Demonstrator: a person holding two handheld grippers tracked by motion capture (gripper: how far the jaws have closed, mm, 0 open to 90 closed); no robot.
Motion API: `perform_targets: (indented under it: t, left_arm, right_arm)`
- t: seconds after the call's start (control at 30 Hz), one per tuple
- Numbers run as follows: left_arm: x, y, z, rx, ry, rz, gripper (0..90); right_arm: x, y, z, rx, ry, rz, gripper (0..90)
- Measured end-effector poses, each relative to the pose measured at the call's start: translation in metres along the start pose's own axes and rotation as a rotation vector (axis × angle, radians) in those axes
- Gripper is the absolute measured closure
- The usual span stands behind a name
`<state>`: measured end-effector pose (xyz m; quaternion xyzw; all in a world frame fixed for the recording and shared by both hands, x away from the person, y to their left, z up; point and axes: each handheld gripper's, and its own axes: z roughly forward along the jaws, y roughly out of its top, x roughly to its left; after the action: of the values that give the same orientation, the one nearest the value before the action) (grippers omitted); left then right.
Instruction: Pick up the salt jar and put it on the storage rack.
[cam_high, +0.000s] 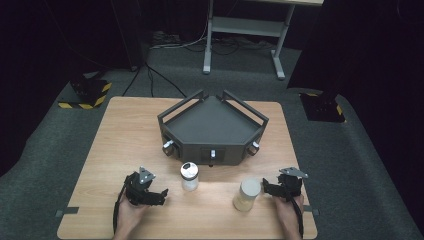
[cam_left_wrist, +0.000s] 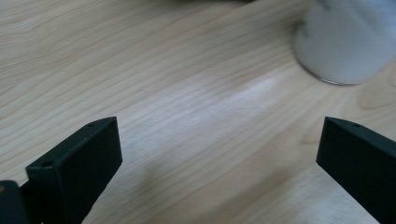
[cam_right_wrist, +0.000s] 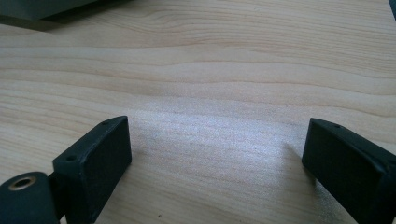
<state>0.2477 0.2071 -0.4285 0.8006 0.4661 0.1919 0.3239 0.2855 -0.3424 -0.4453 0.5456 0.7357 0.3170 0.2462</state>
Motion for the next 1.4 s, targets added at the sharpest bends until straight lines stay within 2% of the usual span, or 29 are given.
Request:
perform_targets:
  t: [0.3,0.43,0.87,0.97,1.2,1.4]
  left_arm:
    - [-0.020,0.011,0.009,0.013,-0.067,0.065,0.2]
    - [-0.028,0.017,0.013,0.017,-0.077,0.087,0.4]
    - [-0.049,0.037,0.028,0.000,-0.105,0.123,3.9]
    - [-0.053,0.040,0.030,-0.003,-0.102,0.129,4.2]
    - [-0.055,0.045,0.038,-0.019,-0.106,0.112,5.6]
    - [-0.059,0.049,0.046,-0.028,-0.093,0.097,7.4]
  right_arm:
    - [0.000,0.000,0.000,-0.001,0.000,-0.002,8.0]
    - [0.000,0.000,0.000,-0.001,0.000,-0.002,8.0]
    - [0.000,0.000,0.000,0.000,0.000,0.000,8.0]
    - [0.000,0.000,0.000,0.000,0.000,0.000,8.0]
    - [0.000,0.000,0.000,0.000,0.000,0.000,8.1]
    - [0.000,0.000,0.000,-0.001,0.000,0.001,8.1]
